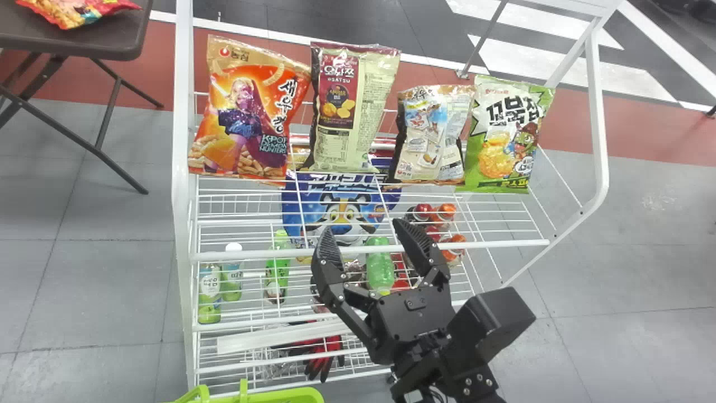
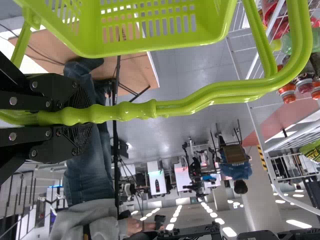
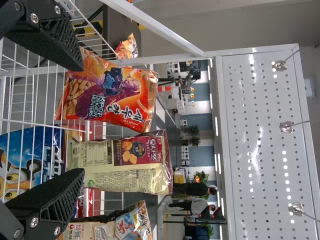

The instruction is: Hold basket handle with left hand then pick Saewookkang with right hand and place into basket

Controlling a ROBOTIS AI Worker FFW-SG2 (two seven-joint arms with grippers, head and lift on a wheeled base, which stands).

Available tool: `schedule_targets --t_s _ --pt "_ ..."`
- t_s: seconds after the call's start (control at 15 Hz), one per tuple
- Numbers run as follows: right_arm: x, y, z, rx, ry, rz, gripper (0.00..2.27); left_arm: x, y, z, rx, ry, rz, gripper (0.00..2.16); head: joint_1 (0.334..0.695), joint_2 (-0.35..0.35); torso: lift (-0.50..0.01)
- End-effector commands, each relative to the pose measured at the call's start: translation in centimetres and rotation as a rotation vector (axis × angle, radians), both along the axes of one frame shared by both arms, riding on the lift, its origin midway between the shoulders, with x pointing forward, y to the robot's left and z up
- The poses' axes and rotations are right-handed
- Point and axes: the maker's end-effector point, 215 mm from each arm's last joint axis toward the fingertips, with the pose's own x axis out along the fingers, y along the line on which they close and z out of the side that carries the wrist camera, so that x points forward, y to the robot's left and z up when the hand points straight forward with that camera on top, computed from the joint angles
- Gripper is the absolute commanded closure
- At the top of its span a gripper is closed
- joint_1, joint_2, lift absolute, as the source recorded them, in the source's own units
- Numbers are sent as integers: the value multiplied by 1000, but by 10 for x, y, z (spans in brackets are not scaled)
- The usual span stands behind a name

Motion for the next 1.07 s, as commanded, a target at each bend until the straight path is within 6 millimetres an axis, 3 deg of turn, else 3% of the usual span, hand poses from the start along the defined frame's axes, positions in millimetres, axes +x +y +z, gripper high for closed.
schedule_targets --t_s 0.0,0.53,0.8,1.0 --pt "0 0 0 -2 0 2 90 0 0 0 2 0 1 1764 695 -350 -19" --pt "4 7 -2 1 -1 15 90 2 0 0 -3 -3 7 1764 695 -350 -19" --pt "54 32 -24 -8 28 32 93 -4 -2 1 -3 15 -8 1764 695 -350 -19" --pt "93 50 -39 -24 33 49 97 -8 -1 -3 1 26 -9 1764 695 -299 -19"
